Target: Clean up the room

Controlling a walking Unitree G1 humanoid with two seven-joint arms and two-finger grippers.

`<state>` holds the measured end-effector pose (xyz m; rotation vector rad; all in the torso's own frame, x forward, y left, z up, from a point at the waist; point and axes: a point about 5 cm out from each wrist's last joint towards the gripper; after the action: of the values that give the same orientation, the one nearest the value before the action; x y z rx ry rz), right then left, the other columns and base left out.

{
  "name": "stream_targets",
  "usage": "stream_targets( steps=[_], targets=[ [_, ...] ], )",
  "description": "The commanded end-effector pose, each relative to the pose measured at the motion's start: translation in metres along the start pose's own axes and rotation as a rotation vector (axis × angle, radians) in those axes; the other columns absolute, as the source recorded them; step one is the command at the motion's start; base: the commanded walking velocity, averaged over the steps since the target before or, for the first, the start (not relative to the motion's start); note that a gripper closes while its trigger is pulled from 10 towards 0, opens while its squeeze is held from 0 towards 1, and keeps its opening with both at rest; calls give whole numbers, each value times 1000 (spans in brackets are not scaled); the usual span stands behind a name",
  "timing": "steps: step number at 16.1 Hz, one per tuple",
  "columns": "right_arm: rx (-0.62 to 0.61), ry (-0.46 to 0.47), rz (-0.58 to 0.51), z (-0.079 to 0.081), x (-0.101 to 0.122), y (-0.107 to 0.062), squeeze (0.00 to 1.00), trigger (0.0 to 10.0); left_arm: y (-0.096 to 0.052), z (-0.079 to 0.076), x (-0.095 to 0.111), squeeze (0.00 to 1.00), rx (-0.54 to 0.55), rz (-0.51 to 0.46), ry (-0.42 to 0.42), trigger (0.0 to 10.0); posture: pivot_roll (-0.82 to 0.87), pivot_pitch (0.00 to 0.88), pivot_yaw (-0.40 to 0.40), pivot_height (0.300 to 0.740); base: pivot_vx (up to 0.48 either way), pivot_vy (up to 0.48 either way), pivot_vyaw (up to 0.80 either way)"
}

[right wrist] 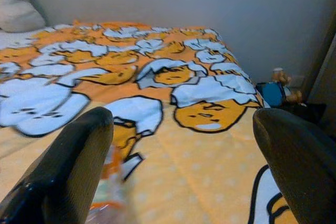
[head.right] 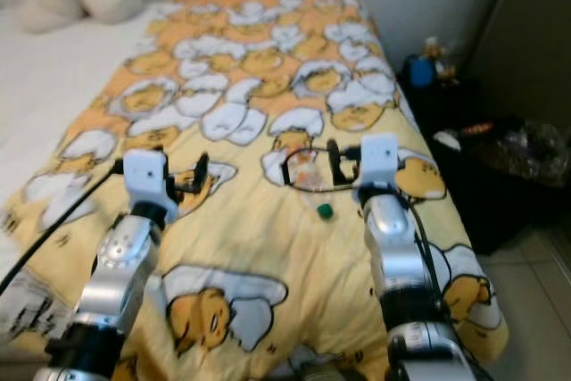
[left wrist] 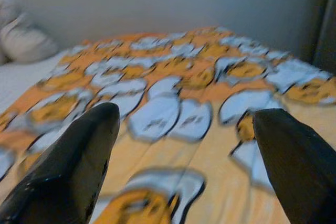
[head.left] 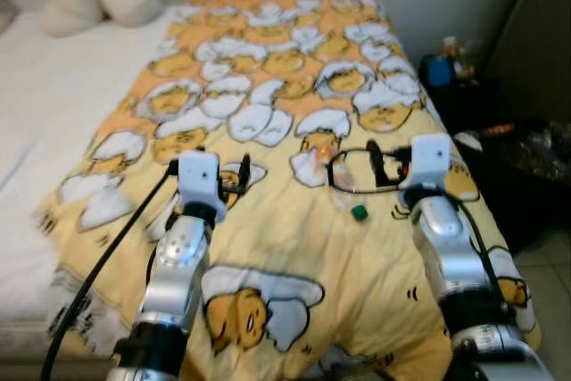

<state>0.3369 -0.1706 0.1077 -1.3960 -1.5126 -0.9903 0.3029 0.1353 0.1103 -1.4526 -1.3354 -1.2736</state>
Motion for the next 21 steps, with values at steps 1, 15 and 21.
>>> stream_targets(
  steps=[1,15,21],
  targets=[
    [3,1,5,-3,3,6,0,10000,-3,-3,2,0,-9,-8,4,10000,-143,0,75,740,480,0,0],
    [-65,-124,322,-8,-26,27,0,10000,-35,18,56,0,-212,200,128,10000,91,100,117,740,0,0,0],
    [-113,-155,348,-12,-23,30,0,10000,-71,18,58,0,-191,288,143,10000,171,206,138,740,0,0,0]
  ],
)
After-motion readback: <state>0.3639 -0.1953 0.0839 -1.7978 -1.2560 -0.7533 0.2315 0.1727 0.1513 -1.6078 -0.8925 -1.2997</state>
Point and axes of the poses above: a point about 5 cm out from each wrist's last joint towards the gripper, its own y axis pointing out of the wrist towards the gripper, its own x axis along the axis of the wrist's last joint, z = x × y, and after that the axes turned 15 degrees about -y, right-handed
